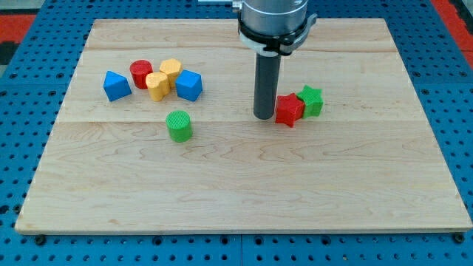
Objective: Push the red star to the top of the green circle
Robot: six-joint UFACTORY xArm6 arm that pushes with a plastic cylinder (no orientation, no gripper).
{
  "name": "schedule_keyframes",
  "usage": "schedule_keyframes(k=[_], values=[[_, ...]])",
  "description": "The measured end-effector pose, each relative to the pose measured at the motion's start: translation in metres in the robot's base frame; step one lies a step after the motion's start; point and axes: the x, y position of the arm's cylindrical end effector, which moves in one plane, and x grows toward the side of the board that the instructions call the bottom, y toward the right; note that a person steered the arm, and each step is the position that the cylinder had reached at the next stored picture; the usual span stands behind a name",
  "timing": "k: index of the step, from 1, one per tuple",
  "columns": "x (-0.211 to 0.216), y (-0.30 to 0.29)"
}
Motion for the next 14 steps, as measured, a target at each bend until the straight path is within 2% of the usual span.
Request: schedule_keyframes(k=[2, 4, 5, 6, 7, 8, 9, 10, 11, 12, 13, 14], values=[[0.032, 0.061], [0.030, 0.172], [0.002, 0.168], [-0.021, 0.090], [-0.038, 0.076], [-0.043, 0.131], [-0.073, 0.162], [-0.110, 0.101], [-0.124, 0.112], [-0.107, 0.226], [-0.103, 0.202], [-0.091, 0.143]])
